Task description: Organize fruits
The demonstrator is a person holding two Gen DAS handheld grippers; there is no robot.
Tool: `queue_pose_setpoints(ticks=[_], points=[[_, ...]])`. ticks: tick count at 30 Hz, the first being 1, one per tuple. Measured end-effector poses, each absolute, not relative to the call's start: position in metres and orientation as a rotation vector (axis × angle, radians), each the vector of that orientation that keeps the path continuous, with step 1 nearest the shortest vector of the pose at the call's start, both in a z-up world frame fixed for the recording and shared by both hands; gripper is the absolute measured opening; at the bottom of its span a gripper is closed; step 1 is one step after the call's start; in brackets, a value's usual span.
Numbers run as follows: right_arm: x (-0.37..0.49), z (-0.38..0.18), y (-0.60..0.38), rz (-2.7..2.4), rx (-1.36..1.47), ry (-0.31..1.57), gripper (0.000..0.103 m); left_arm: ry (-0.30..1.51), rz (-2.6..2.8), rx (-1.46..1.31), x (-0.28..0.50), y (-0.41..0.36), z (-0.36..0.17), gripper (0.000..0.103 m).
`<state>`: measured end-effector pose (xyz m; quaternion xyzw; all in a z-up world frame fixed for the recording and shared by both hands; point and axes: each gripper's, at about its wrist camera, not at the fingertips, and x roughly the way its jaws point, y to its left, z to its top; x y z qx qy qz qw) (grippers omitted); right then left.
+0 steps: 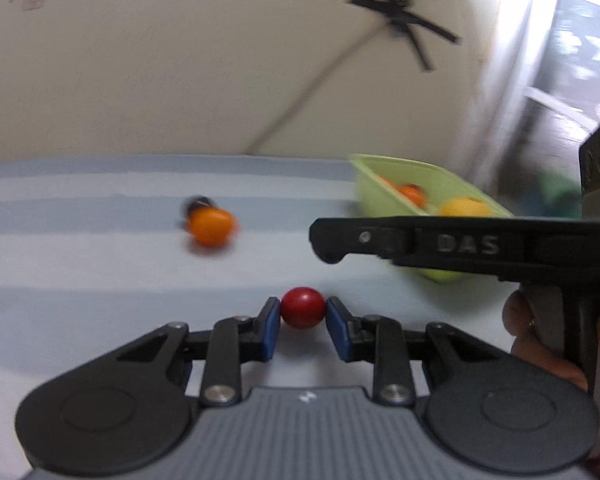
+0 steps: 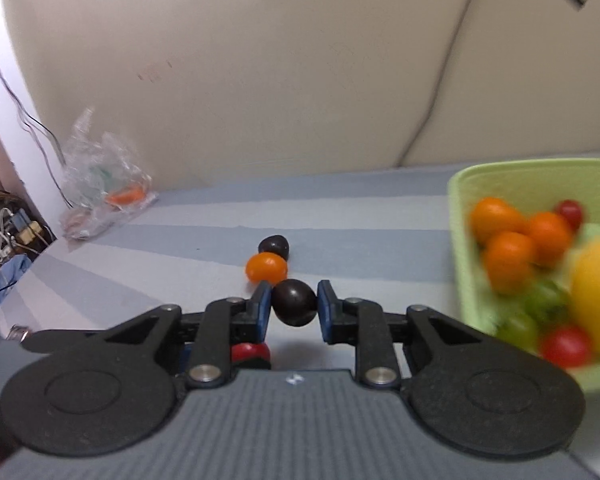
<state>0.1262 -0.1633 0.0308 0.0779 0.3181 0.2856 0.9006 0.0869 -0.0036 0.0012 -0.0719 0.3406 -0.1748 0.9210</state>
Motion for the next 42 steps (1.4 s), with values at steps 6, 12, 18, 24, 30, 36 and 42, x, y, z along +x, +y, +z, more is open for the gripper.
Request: queue_pose_setpoints(ticks=[6,12,18,24,30,36,42], points=[[0.039,0.028,-0.231,0.437,0.141,0.560,0.027,0.703,-0.511,-0.112,0.045,-0.042,0.004,0.026],[0.005,0.009,-0.263,0.303,0.135,0.580,0.027,0.719,-0.552,-0.067,0.032,-0.078,-0.003,0.027],[0.001,-0.001,-0.258,0.302,0.076,0.560,0.040,0.675,-0.496,0.008,0.022,-0.087,-0.004,0.032],[0.002,-0.002,-0.262,0.291,0.069,0.549,0.040,0.672,-0.474,0.003,0.028,-0.086,-0.005,0.038],[-0.004,-0.002,-0.259,0.278,0.055,0.538,0.040,0.667,-0.472,0.006,0.026,-0.086,-0.005,0.038],[-0.008,-0.002,-0.256,0.273,0.040,0.535,0.039,0.658,-0.478,0.006,0.026,-0.085,-0.005,0.036],[-0.006,-0.002,-0.254,0.276,0.030,0.541,0.038,0.656,-0.508,0.012,0.026,-0.087,-0.006,0.027]])
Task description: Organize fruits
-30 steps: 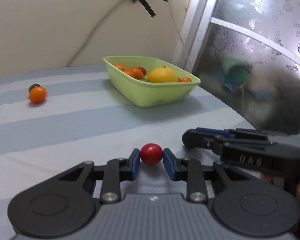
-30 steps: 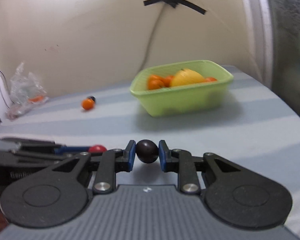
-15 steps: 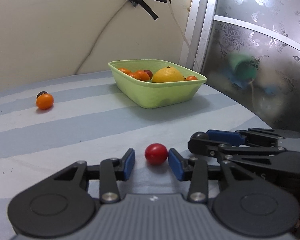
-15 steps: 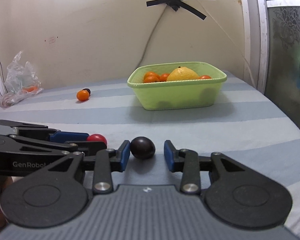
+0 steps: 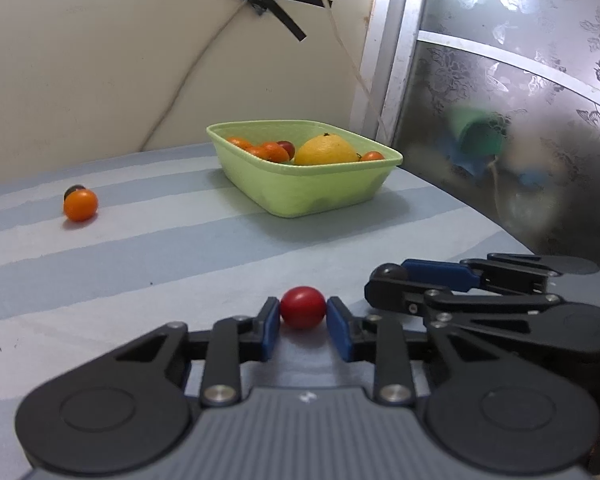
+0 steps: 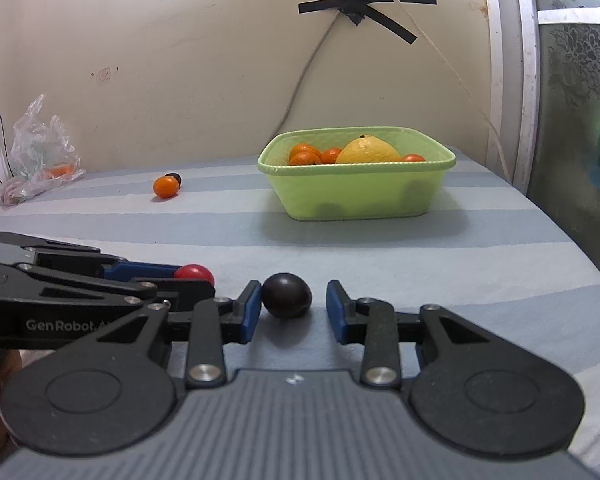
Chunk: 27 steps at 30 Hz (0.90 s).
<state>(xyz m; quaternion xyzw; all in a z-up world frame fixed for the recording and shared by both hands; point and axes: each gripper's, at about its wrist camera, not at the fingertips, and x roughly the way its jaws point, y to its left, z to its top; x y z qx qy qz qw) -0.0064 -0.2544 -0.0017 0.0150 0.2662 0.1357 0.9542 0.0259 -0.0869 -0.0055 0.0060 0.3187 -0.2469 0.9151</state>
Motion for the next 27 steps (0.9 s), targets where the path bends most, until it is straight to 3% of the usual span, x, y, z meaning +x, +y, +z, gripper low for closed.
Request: queue_pose_setpoints(ticks=[7,12,19,27], points=[[-0.010,-0.001,-0.258,0.250,0.051,0.518,0.036,0.643,-0.531,0.014,0.023,-0.087,-0.005,0.027],[-0.009,0.000,-0.260,0.261,0.062,0.515,0.027,0.676,-0.544,-0.038,0.032,-0.081,-0.004,0.027],[0.003,-0.001,-0.261,0.306,0.072,0.569,0.031,0.641,-0.548,-0.114,0.059,-0.071,0.023,0.027],[0.007,0.011,-0.261,0.290,0.031,0.510,0.027,0.594,-0.558,-0.093,0.097,-0.082,0.051,0.027]])
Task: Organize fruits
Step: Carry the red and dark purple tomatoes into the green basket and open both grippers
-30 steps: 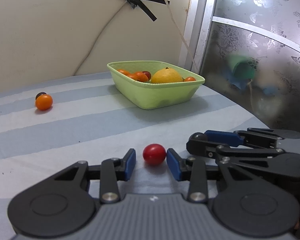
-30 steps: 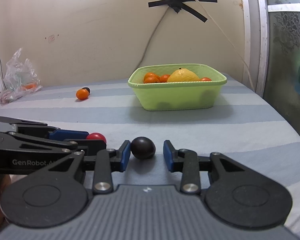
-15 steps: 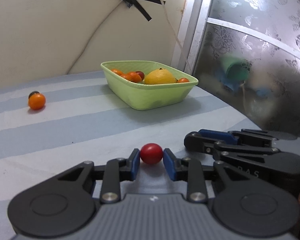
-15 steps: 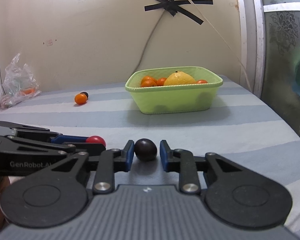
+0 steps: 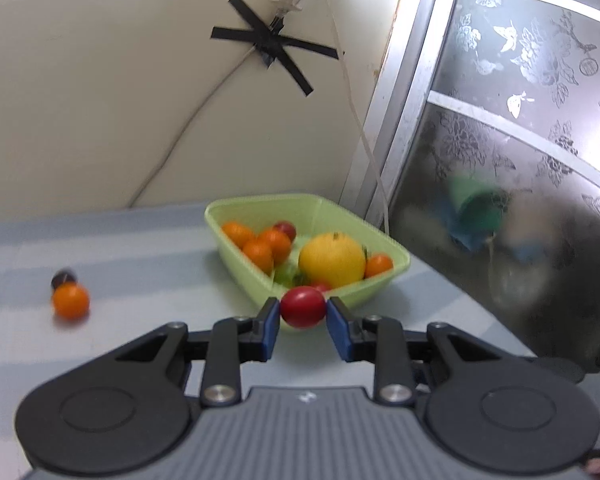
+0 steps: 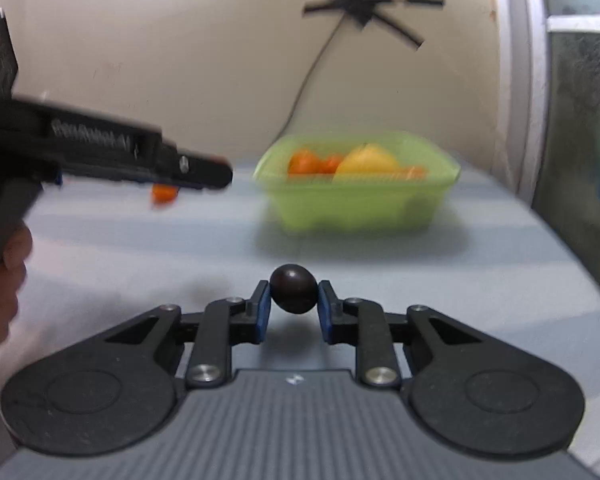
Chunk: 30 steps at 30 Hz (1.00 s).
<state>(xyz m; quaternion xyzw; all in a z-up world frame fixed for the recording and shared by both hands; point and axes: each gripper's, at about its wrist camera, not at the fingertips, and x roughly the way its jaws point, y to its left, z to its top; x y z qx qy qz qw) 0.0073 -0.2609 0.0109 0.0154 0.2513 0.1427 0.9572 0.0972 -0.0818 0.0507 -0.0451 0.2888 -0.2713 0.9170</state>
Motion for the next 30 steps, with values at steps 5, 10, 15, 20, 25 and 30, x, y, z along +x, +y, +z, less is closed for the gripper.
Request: queue_pose_setpoints(ticks=[5,10,15,20,25,30], points=[[0.036,0.043,-0.273,0.256,0.069,0.361,0.027,0.593,-0.565,-0.089,0.136,-0.102,0.057,0.027],[0.075,0.037,-0.270,0.208,0.007,0.352,0.029,0.646,-0.557,-0.074,0.163,-0.116,0.044,0.029],[0.085,0.021,-0.272,0.213,0.019,0.383,0.034,0.674,-0.557,-0.080,0.168,-0.118,0.033,0.041],[0.072,0.027,-0.280,0.206,0.070,0.313,0.034,0.608,-0.507,-0.145,0.156,-0.088,0.051,0.042],[0.066,0.033,-0.284,0.227,0.150,0.298,0.034,0.560,-0.357,-0.227,0.136,-0.020,0.063,0.042],[0.057,0.037,-0.257,0.349,0.146,0.332,0.034,0.580,-0.199,-0.267,0.121,0.042,0.053,0.042]])
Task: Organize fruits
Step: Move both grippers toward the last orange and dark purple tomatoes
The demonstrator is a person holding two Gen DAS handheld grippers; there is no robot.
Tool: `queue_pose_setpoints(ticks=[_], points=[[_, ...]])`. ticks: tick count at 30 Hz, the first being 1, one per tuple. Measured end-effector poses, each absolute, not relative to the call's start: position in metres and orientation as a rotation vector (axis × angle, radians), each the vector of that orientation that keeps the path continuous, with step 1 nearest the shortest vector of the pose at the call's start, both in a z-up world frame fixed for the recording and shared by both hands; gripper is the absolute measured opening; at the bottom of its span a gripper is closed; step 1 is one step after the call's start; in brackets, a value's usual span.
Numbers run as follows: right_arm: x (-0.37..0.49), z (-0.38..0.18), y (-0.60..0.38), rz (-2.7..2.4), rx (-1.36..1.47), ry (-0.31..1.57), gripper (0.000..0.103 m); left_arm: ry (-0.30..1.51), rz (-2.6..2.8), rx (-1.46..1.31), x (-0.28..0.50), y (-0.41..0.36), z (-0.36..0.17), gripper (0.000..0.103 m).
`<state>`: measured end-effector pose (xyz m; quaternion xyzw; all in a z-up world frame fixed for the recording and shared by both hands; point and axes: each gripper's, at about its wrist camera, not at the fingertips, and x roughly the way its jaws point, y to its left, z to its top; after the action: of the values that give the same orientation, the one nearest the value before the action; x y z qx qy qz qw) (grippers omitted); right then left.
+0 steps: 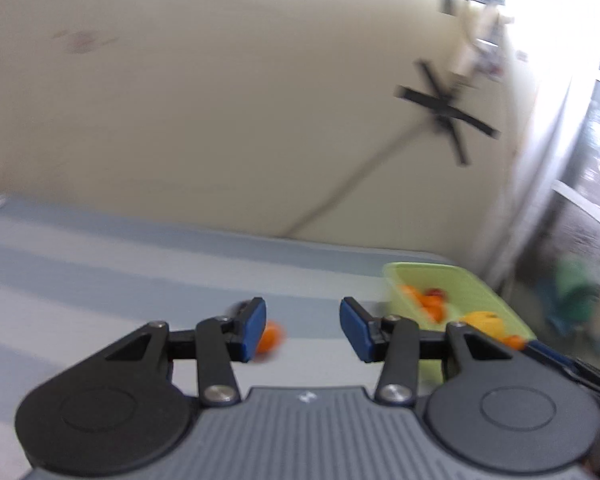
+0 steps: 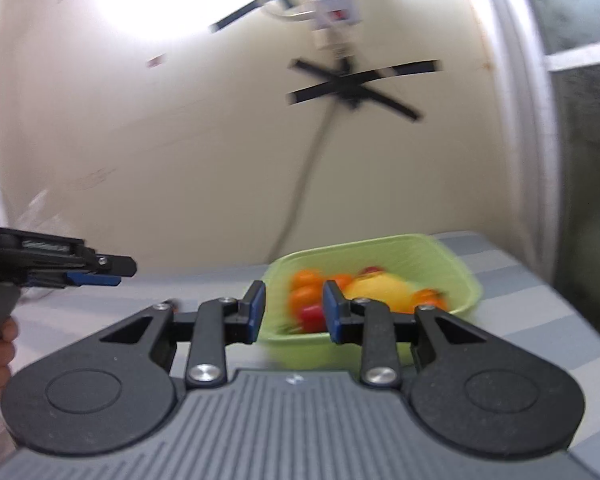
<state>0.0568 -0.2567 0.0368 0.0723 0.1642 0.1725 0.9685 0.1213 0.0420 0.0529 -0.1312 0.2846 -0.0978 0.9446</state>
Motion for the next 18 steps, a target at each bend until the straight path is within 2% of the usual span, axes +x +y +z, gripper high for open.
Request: queue_pose_setpoints(ticks=[3,5,6,8,9,10,11,18], points=[[0.056,0.038,-0.226,0.436,0.090,0.369,0.034,0.601,-0.152,-0.308,0.126,0.067,0.047,0.043],[0.061,0.038,-0.202,0.472,0.033,0.397,0.034,0.608,-0.164,-0.330,0.135,0.075,0.044,0.053],[0.067,0.037,-0.190,0.484,-0.001,0.413,0.034,0.615,-0.170,-0.339,0.141,0.078,0.043,0.055],[0.079,0.035,-0.169,0.517,-0.035,0.443,0.035,0.644,-0.189,-0.373,0.159,0.080,0.039,0.056],[0.085,0.034,-0.160,0.539,-0.036,0.465,0.038,0.664,-0.201,-0.390,0.170,0.081,0.036,0.056],[0.094,0.032,-0.151,0.560,-0.028,0.493,0.050,0.686,-0.217,-0.400,0.182,0.080,0.034,0.056],[0.105,0.031,-0.141,0.580,-0.015,0.522,0.053,0.708,-0.231,-0.402,0.191,0.078,0.031,0.056],[0.156,0.008,-0.082,0.594,-0.113,0.612,0.053,0.864,-0.232,-0.368,0.235,0.068,0.008,0.056]])
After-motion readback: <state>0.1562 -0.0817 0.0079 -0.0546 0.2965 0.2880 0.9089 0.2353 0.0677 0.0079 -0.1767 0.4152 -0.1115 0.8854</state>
